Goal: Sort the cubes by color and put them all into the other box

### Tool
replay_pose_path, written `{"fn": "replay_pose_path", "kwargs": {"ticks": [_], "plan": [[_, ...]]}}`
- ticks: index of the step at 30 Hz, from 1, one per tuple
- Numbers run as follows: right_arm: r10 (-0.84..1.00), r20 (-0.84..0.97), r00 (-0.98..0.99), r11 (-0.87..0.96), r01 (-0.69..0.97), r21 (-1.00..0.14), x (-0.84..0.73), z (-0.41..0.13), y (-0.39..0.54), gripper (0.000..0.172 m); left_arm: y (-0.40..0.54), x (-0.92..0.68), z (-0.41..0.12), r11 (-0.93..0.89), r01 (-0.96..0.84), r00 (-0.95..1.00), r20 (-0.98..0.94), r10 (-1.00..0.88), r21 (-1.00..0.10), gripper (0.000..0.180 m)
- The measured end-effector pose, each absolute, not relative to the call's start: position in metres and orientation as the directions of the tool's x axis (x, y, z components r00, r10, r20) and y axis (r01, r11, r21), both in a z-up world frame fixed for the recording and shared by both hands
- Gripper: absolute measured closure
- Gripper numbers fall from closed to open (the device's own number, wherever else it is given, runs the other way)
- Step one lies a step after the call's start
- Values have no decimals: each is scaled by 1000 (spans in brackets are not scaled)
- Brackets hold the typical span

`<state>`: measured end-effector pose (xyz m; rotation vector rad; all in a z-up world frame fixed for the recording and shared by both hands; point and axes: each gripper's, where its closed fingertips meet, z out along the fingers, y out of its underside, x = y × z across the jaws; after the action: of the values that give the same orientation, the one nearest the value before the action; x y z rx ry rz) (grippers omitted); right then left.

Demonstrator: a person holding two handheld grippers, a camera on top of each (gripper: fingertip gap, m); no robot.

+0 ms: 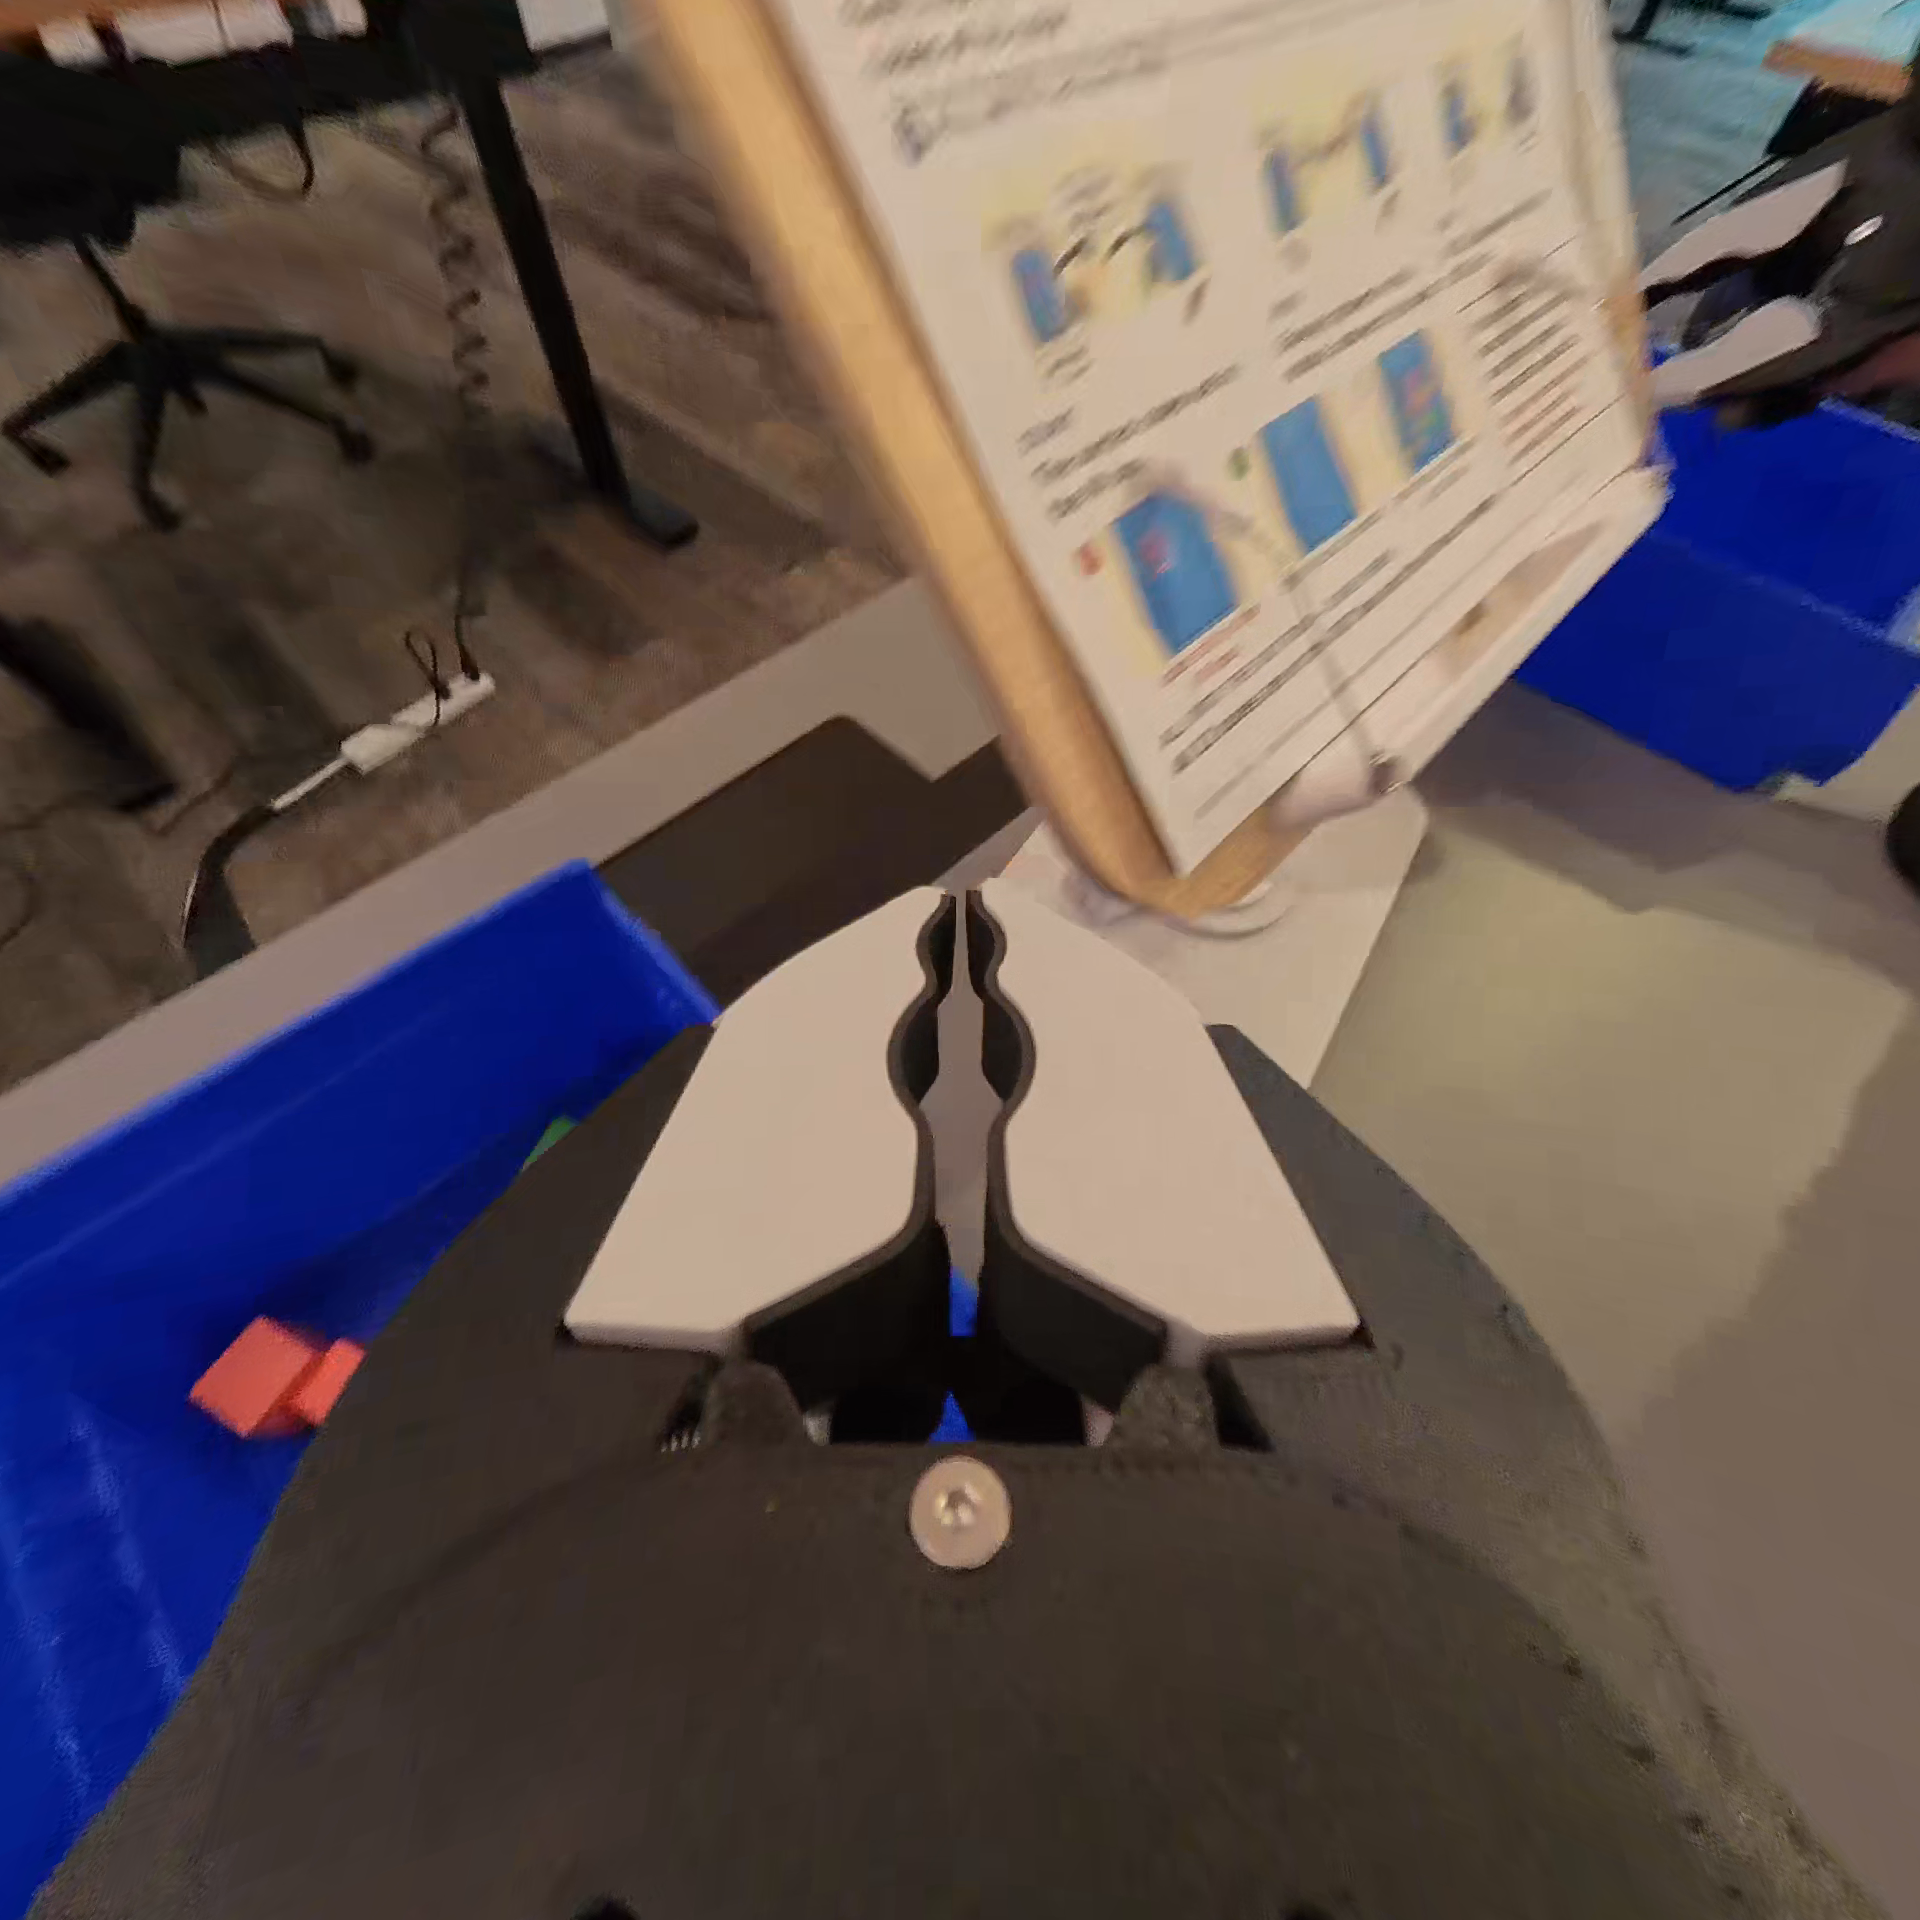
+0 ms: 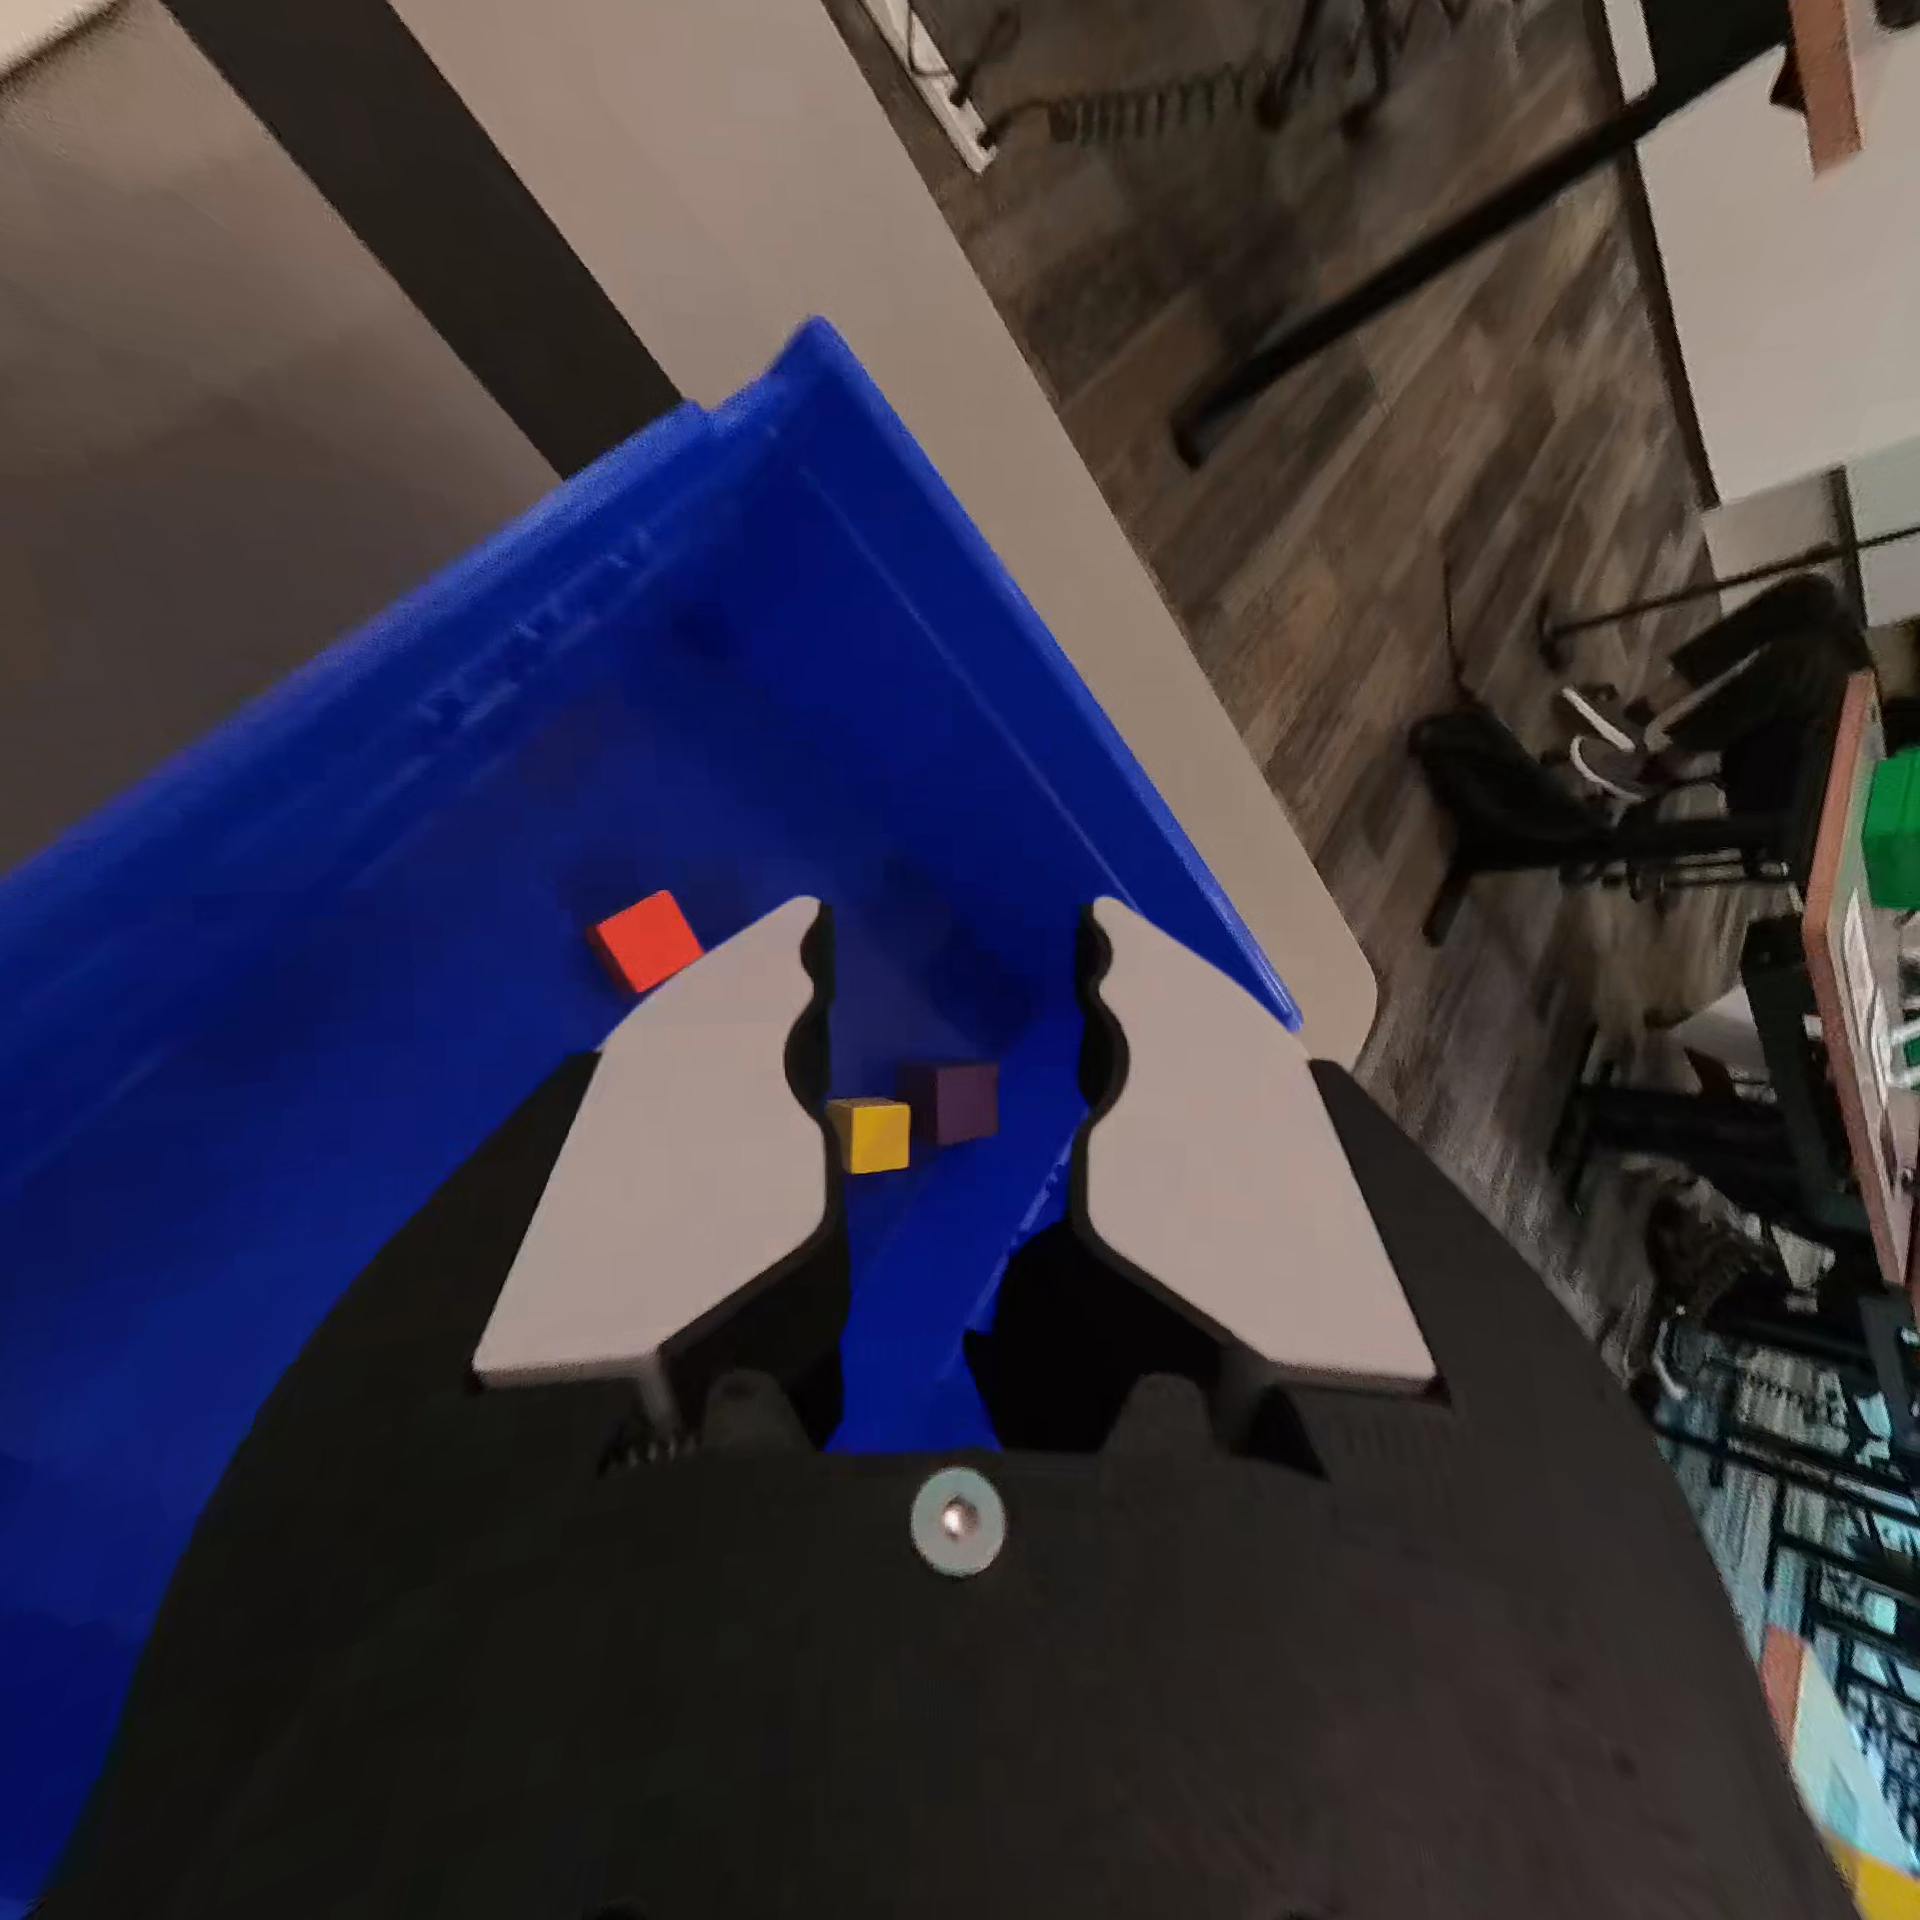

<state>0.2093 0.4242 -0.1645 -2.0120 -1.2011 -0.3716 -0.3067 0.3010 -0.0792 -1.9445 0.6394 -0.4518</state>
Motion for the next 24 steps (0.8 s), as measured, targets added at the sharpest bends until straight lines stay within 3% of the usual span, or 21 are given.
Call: {"fn": "replay_pose_path", "kwargs": {"ticks": [6,11,17,24], "plan": [[576,616,538,-176,817,-549,187,-132,423,135,317,-373,-146,-532,-320,874,-27,-485,-784,174],[546,666,508,-128,836,-533,171,-121,420,140,334,-397,-197,-634,-346,904,-66,-421,-692,158],[566,674,475,-98,850,-517,155,-124,416,142,306,-400,-245,-704,-505,826,-41,-562,-499,155],[589,668,455,-82,856,-510,146,-130,414,142,282,-397,-251,-650,-575,738,28,-674,-497,141]]}}
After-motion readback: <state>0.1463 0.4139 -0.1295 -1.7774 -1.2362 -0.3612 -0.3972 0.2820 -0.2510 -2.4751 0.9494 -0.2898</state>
